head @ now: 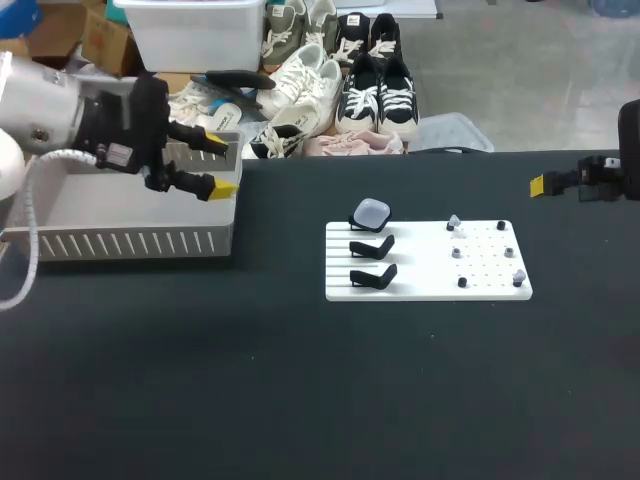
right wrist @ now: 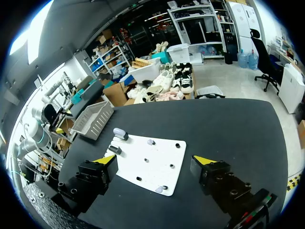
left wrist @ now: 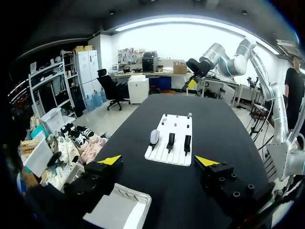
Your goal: Pick up each earbud case from the left stands, insert the matching earbuds, close the lid, and place the case in the box.
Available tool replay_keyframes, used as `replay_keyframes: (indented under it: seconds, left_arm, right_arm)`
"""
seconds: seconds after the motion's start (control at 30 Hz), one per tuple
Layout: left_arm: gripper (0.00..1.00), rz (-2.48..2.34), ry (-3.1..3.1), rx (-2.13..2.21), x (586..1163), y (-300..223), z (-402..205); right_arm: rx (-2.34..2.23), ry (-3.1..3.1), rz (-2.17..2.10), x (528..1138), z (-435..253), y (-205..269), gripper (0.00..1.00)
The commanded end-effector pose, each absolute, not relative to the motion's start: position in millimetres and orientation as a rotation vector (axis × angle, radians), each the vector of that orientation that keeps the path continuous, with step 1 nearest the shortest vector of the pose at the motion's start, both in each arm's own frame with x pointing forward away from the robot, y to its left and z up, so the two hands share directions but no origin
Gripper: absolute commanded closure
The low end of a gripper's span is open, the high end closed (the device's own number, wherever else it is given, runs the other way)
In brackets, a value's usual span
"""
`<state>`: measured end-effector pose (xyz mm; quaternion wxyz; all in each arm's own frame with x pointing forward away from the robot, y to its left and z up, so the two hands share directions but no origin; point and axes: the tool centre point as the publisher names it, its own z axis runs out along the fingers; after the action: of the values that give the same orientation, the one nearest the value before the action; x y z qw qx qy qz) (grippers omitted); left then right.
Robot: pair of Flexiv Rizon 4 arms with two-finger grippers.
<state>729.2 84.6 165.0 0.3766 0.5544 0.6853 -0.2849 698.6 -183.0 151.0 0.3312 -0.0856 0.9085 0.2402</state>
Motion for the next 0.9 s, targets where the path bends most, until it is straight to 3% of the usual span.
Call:
replay_keyframes:
  seconds: [0.03,0.53,0.6,0.63,0.7,0.77,0.9]
  left_arm:
    - [0.0,-0.828,1.717,1.514,744.6,72.4,154.2]
    - [0.0,-0.835,1.649,1.61,760.1,38.2,120.4]
    - [0.07,-0.834,1.647,1.618,762.4,32.6,114.9]
    - [0.07,-0.834,1.643,1.629,762.9,29.8,113.0]
    - [0.25,-0.837,1.636,1.64,763.0,24.4,109.7]
    - [0.31,-0.832,1.633,1.648,763.9,18.5,105.1]
    - [0.09,-0.82,1.624,1.662,766.4,7.4,96.0]
  right_arm:
    - [-0.23,2.373,0.637,699.5,150.2,-184.8,0.0]
    - [-0.23,2.373,0.637,699.5,150.2,-184.8,0.0]
    - [-0.23,2.373,0.637,699.5,150.2,-184.8,0.0]
    - [-0.23,2.373,0.637,699.5,150.2,-184.8,0.0]
    - [-0.23,2.373,0.637,699.5,150.2,-184.8,0.0]
    - [-0.23,2.373,0.637,699.5,150.2,-184.8,0.0]
    - [-0.23,2.373,0.637,699.5,150.2,-184.8,0.0]
